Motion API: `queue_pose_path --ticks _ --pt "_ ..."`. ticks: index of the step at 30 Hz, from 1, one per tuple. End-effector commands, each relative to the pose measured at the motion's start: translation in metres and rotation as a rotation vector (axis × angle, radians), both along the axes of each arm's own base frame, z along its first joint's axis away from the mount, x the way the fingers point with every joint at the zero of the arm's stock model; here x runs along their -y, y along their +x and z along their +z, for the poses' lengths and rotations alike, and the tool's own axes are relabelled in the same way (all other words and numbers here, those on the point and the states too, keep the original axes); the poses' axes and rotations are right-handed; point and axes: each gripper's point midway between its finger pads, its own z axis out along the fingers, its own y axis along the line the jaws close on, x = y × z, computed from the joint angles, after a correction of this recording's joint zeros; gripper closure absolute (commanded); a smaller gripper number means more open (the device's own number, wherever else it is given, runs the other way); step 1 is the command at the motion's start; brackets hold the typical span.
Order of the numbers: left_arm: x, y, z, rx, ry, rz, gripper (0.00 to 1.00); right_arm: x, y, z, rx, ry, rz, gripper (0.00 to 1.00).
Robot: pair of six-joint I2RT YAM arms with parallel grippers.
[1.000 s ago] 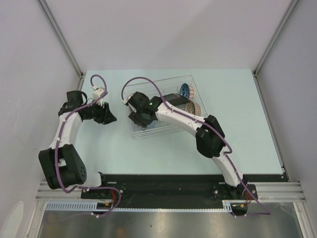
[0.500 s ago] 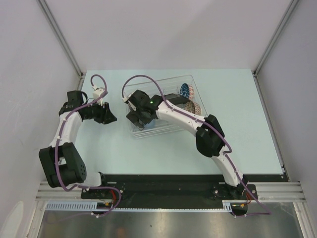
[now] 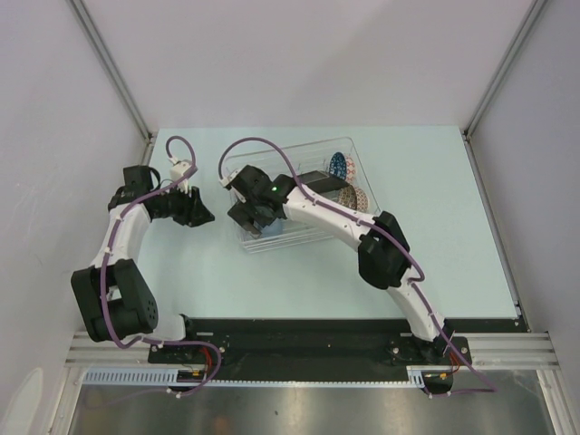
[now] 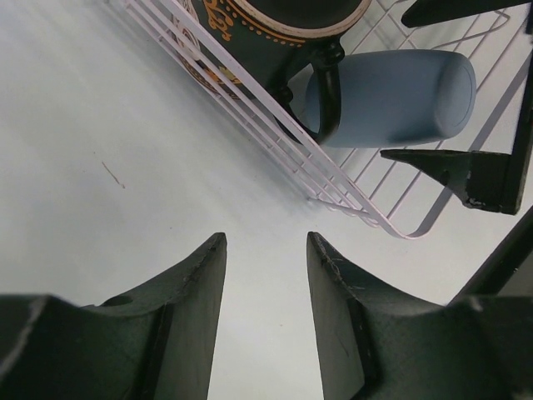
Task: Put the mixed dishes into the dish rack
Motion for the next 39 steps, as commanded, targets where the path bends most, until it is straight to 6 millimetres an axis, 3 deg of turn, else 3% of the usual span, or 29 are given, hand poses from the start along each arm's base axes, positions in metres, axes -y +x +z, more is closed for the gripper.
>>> queue_pose_path --ticks 1,7,12,27,39 --pt "0.003 0.004 0.008 0.037 -0.034 -0.019 0.51 -0.003 0.014 0.085 0.174 0.108 -0.019 0.0" --pt "0.004 0.003 0.007 0.032 -0.04 -0.018 0.52 0.003 0.014 0.122 0.247 0.143 -0.033 0.0" --pt "0.003 0.003 0.005 0.032 -0.033 -0.014 0.52 0.019 0.01 0.133 0.317 0.085 -0.038 0.0" --pt "0.004 0.006 0.004 0.03 -0.038 -0.014 0.52 0.04 0.024 0.1 0.353 -0.046 -0.067 0.0" --pt "0.003 0.006 0.004 0.028 -0.029 -0.017 0.52 0.041 0.03 0.077 0.324 -0.069 -0.079 0.0"
